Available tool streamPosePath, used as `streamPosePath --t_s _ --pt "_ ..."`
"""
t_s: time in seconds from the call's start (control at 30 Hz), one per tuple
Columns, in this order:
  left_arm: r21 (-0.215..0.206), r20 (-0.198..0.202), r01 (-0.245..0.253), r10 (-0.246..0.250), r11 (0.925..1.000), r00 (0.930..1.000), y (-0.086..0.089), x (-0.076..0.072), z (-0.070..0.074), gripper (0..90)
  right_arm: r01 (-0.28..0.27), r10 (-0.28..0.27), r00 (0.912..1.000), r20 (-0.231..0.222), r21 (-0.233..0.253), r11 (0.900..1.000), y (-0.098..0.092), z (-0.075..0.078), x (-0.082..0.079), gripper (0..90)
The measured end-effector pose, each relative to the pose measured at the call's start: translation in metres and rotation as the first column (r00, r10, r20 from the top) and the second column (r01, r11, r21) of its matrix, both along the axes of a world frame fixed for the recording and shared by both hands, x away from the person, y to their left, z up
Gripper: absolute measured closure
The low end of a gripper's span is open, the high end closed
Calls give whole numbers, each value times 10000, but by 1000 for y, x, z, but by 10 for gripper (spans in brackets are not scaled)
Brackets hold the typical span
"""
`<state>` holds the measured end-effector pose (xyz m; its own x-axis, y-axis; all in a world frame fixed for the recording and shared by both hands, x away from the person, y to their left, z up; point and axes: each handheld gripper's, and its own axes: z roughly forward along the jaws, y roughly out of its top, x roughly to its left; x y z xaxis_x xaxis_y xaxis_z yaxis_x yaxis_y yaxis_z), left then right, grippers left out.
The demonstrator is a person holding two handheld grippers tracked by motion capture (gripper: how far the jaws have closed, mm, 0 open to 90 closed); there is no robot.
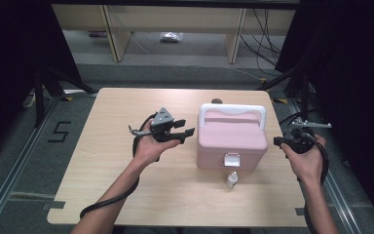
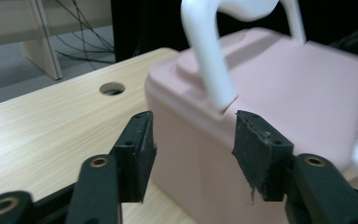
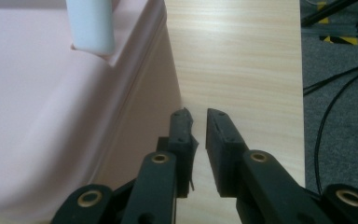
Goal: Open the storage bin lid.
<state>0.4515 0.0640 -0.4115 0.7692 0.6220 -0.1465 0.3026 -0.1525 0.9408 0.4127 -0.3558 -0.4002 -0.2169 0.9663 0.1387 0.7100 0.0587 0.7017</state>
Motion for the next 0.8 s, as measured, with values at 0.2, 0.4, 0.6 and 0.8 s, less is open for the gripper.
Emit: streamPosePath --t_s 0.2,0.4,0.6,0.8 --pt "-488 -270 146 -159 9987 9995 -20 8 11 413 -195 195 9990 410 -6 9998 0 1 -5 763" --pt "-610 -591 -85 49 9981 9982 -34 21 10 468 -90 85 9992 385 122 9999 4 4 -9 750" --pt "-609 -707 -69 26 9981 9975 -39 26 7 610 100 -117 9992 387 442 9990 11 6 -13 741" --pt "-982 -1111 -126 17 9951 9938 -39 26 6 727 -174 163 9981 600 170 9997 13 5 -18 740"
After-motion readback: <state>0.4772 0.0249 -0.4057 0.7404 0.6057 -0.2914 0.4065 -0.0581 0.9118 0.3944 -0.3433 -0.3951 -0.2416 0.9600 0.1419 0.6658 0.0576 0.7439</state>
